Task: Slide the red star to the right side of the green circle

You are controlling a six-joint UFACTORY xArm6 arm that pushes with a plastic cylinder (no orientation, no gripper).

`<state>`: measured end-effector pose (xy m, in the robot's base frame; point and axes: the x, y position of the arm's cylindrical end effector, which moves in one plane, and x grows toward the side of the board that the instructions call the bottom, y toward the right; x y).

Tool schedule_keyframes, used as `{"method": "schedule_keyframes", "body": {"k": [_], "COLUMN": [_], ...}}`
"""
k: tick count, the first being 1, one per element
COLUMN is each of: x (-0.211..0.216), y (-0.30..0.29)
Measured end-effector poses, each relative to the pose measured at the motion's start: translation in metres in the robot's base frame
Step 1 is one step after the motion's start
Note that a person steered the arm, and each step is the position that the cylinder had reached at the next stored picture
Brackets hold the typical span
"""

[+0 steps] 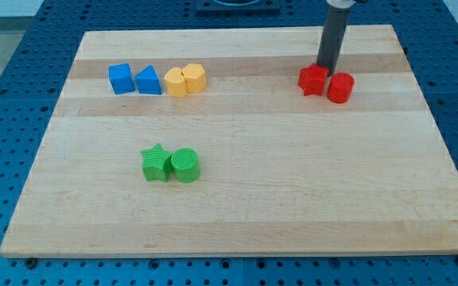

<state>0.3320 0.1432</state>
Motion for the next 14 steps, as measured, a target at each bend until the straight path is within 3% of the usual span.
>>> {"method": "schedule_keyframes", "body": {"k": [2, 4, 5, 7, 14], "x": [0.074, 0.116, 0.108, 0.036, 0.11], "y": [-0.028, -0.058, -0.018, -0.003, -0.143]}}
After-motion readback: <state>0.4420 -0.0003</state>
